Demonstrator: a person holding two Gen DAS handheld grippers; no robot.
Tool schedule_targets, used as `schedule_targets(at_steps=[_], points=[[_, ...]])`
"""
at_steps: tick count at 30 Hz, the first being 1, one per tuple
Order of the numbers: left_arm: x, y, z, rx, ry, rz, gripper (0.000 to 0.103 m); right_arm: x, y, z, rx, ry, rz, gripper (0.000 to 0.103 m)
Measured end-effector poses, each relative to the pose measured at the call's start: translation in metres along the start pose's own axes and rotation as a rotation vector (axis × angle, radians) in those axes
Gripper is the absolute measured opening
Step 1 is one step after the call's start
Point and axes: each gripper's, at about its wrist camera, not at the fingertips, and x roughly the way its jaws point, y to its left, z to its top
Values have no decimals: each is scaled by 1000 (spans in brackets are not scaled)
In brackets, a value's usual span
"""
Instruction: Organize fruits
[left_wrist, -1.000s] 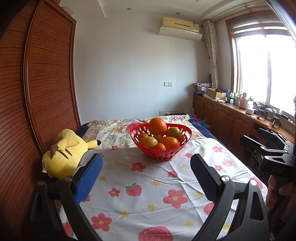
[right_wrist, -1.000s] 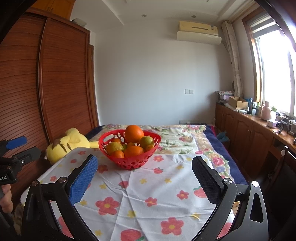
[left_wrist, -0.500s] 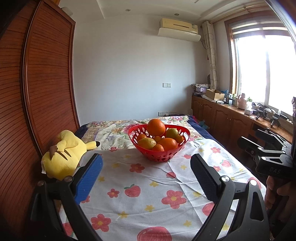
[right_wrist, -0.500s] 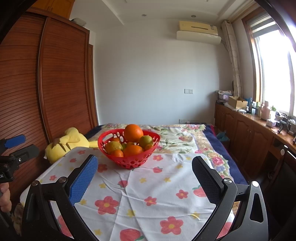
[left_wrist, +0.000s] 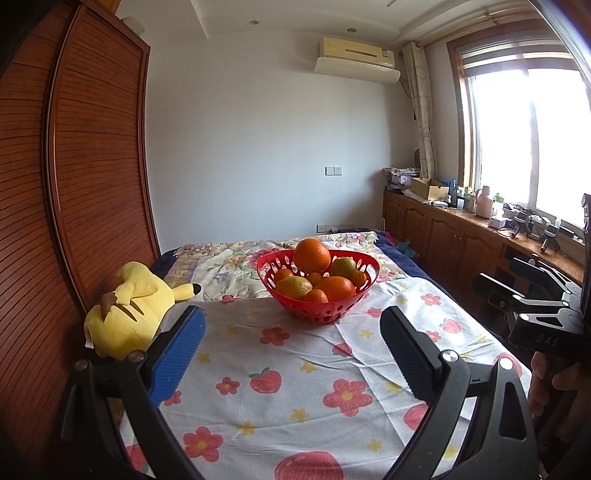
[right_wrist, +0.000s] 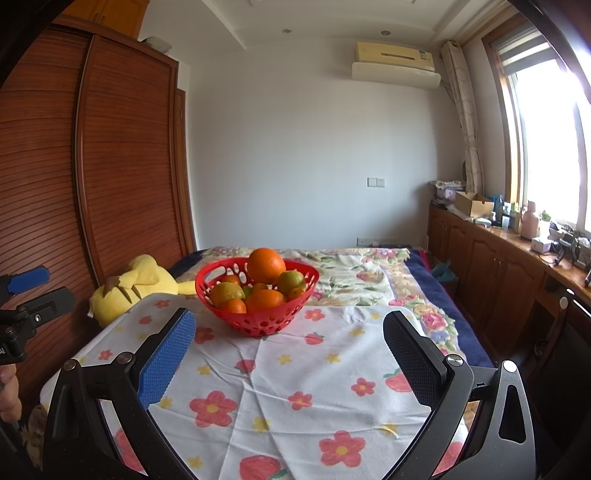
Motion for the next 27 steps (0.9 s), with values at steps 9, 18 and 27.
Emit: schedule_targets(at_steps=[9, 18, 27], points=[[0, -1, 0, 1, 0, 1, 96, 0, 0, 0, 1, 0, 0, 103], [0, 1, 1, -2, -3, 2, 96, -1, 0, -1, 2, 0, -2, 103], [0, 1, 1, -3, -5, 3, 96, -1, 0, -1, 1, 0, -1, 103]])
